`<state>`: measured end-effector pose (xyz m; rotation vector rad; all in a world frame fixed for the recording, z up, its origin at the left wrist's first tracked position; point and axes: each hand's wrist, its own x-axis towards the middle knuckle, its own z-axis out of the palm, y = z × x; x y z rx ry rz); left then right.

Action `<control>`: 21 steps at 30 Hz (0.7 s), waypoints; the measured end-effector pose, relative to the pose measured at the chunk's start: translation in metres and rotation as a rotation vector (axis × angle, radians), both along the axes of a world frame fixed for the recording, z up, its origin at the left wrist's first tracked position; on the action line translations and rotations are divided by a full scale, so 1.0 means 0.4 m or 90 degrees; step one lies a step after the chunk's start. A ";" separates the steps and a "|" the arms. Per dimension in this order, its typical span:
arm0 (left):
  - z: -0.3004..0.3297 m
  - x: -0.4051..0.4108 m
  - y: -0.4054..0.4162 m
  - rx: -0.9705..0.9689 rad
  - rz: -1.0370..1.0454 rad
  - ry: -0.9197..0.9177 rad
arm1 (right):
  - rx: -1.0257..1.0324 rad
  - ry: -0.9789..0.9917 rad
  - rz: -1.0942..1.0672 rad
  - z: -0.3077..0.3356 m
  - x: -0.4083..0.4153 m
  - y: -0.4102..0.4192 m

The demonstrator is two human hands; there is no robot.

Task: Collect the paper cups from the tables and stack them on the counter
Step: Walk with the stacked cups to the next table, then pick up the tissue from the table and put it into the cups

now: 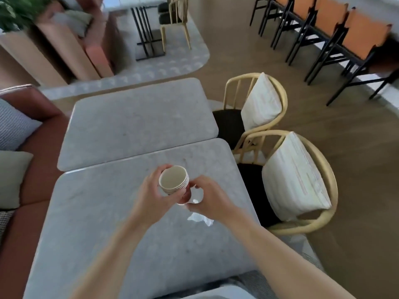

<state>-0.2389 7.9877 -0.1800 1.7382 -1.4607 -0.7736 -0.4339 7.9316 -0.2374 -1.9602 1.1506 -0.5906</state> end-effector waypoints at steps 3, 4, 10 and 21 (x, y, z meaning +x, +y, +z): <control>-0.059 0.011 0.017 0.011 0.019 0.018 | 0.046 0.045 0.013 -0.058 -0.007 0.005; -0.081 0.017 0.026 0.017 0.025 0.023 | 0.064 0.061 0.016 -0.077 -0.009 0.007; -0.234 0.082 0.098 0.073 0.096 -0.008 | 0.150 0.147 0.048 -0.173 -0.013 0.020; -0.452 0.089 0.185 0.137 0.089 -0.039 | 0.166 0.297 0.066 -0.284 -0.012 0.043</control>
